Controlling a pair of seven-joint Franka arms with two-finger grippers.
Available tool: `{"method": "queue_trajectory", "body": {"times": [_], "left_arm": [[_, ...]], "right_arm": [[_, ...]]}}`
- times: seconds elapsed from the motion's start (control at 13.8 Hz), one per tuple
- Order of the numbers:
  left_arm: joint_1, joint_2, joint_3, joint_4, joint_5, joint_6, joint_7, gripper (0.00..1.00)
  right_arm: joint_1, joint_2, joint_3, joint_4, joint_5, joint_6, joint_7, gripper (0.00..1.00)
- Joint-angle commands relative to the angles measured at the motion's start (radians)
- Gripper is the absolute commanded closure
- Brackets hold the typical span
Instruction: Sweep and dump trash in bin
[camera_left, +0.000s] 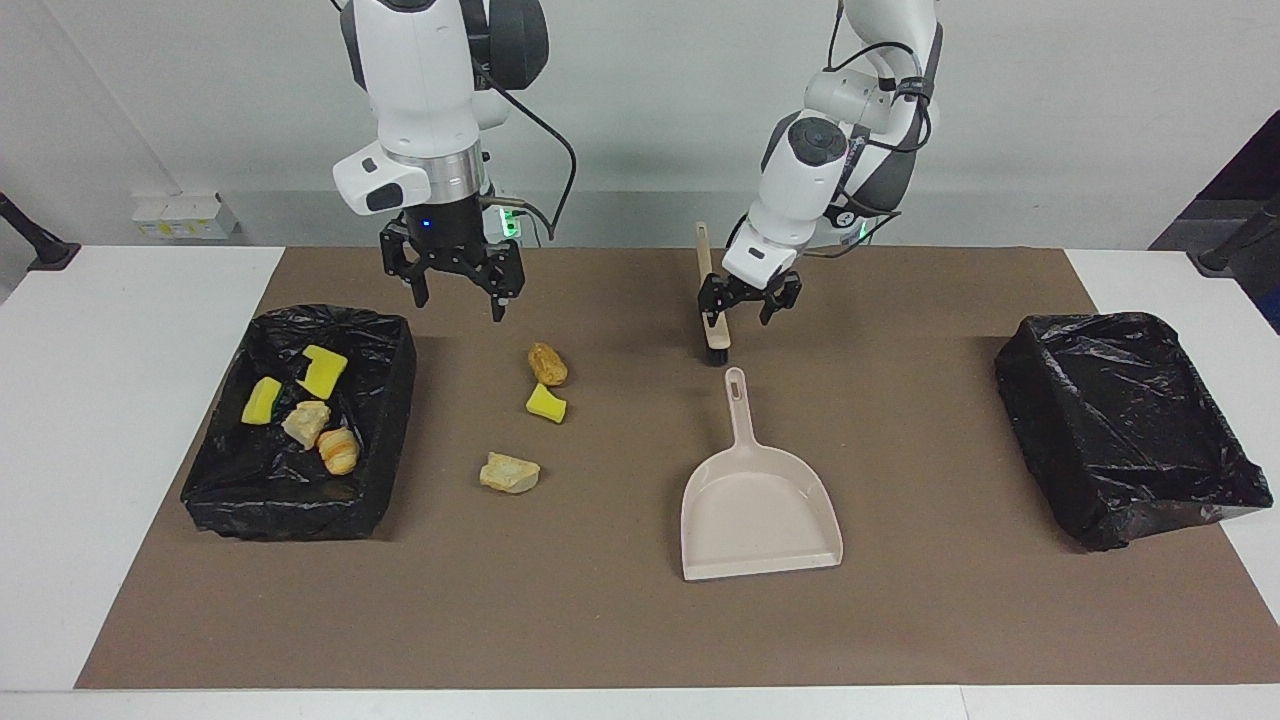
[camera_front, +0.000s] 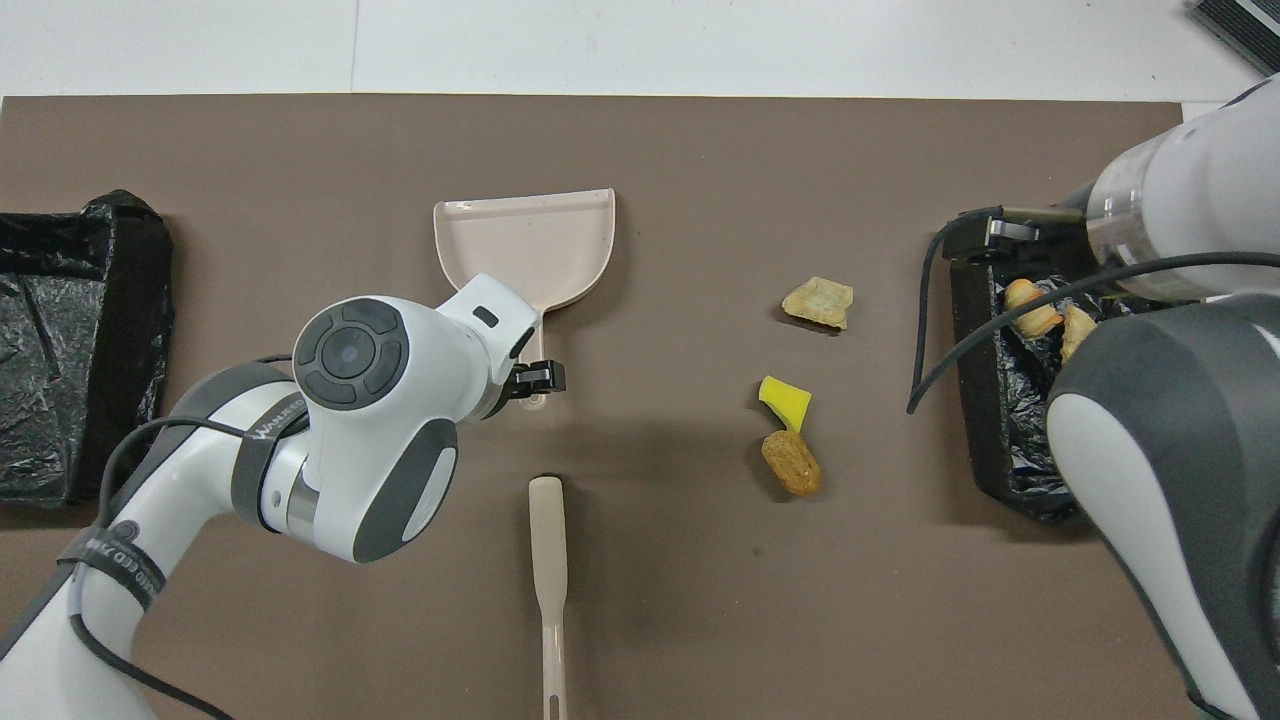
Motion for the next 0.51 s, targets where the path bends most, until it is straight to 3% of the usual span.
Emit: {"method": "queue_trajectory", "body": {"times": [0.0,0.14,0.36,0.43], "left_arm": [[0.015,0.067,-0.010,0.051,0.023,0.033,0.025,0.12],[0.010,0.088,-0.012,0.057,0.042,0.053,0.034,0.12],[-0.001,0.110,-0.012,0.059,0.043,0.083,0.036,0.13],[0.001,0.111,-0.012,0.059,0.043,0.087,0.036,0.19]], "right_arm": [[-0.034,-0.001,0.010,0.019,0.037,-0.041,-0.050,0.00],[-0.053,0.001,0.007,0.020,0.122,-0.044,-0.054,0.00],[-0.067,-0.005,0.007,0.028,0.137,-0.113,-0.073,0.00],[-0.075,-0.008,0.007,0.022,0.137,-0.122,-0.102,0.00]]}}
